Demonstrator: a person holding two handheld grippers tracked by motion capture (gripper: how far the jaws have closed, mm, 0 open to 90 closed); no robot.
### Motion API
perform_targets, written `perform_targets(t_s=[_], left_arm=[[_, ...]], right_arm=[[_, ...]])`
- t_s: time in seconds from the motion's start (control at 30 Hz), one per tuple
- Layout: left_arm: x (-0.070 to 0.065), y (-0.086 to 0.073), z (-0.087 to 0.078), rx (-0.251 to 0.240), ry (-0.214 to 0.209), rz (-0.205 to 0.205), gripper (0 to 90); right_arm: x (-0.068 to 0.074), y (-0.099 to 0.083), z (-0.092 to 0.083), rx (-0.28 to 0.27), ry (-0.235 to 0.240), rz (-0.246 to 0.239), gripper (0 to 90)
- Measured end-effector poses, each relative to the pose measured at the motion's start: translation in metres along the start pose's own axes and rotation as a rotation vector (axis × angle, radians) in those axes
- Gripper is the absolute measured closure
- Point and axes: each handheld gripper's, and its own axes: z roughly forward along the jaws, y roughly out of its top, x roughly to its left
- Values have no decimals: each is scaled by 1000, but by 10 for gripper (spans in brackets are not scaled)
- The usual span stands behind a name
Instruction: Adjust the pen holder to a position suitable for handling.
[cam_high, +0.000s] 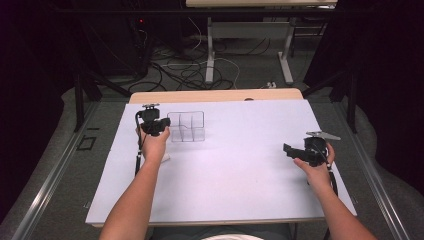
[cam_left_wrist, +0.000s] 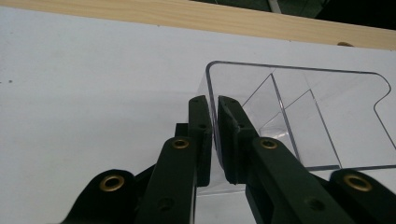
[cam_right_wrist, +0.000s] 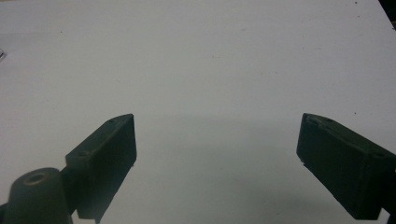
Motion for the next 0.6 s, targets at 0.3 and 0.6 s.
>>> perform_targets(t_s=[0.3, 0.6], left_arm=[[-44, -10, 1, 23, -64, 5, 836], [-80, -22, 0, 35, -92, 27, 824]], right_arm=[[0, 0, 0, 0, 3, -11, 118], [2, -1, 1, 5, 9, -23, 121]])
